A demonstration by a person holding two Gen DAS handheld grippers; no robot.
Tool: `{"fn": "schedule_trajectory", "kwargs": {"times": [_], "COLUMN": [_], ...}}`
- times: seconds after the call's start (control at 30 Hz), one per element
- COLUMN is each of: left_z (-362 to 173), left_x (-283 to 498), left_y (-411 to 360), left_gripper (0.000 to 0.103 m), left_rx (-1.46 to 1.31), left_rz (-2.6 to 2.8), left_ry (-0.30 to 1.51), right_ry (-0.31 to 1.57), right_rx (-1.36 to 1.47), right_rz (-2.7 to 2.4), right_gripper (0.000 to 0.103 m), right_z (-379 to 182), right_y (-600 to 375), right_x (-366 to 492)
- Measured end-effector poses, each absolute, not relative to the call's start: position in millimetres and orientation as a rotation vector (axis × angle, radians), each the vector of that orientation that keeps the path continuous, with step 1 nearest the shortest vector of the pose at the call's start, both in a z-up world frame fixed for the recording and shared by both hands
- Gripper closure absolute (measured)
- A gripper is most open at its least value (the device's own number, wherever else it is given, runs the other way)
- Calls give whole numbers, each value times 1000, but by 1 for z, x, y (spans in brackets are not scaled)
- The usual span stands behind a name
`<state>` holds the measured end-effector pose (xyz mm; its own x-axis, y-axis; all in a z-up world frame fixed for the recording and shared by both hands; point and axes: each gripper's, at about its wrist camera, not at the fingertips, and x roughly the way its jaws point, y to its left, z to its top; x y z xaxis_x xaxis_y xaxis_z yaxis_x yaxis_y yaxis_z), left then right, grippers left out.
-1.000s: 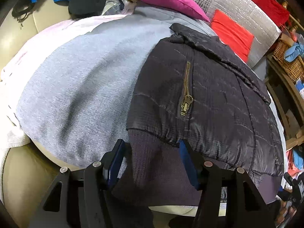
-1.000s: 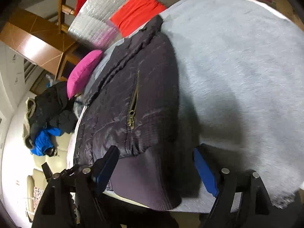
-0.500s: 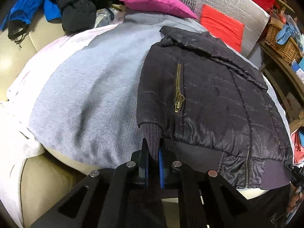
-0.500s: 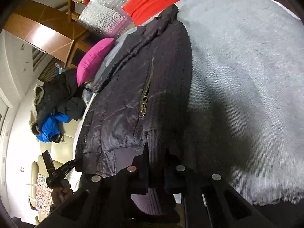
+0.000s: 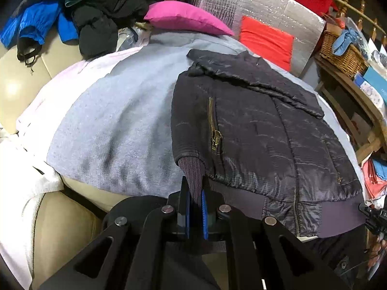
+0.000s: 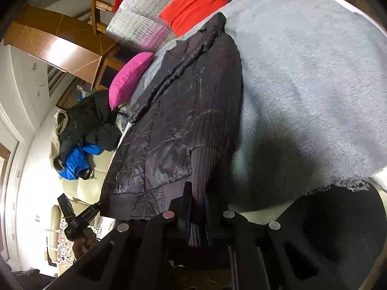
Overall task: Fold large clothes
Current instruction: 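Lift the hem with both tools and fold it toward the collar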
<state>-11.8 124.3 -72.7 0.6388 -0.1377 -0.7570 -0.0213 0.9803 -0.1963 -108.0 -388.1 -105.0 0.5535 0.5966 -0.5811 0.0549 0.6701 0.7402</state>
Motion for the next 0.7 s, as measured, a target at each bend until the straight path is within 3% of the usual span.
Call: {"fn": "schedule_trajectory", "kwargs": {"times": [0.4, 0.47, 0.57, 0.7], "left_z": [-94, -98, -101, -109], "left_x": [-4, -1, 7, 15], "left_y": [135, 137, 137, 136], "left_gripper": [95, 95, 94, 90], "left_rx": [-259, -275, -282, -288], "left_rz": [-68, -64, -58, -44], "left_ry": [933, 945, 961, 988], "right_ry": [971, 970, 953, 1002], "right_rx": [864, 853, 837, 755], "right_rz": [314, 294, 321, 256], "right_gripper": [88, 77, 35, 29], "right_z": [-125, -125, -122, -126], "right_y": [-397, -397, -393, -386], "right_x": [-88, -83, -74, -58]}}
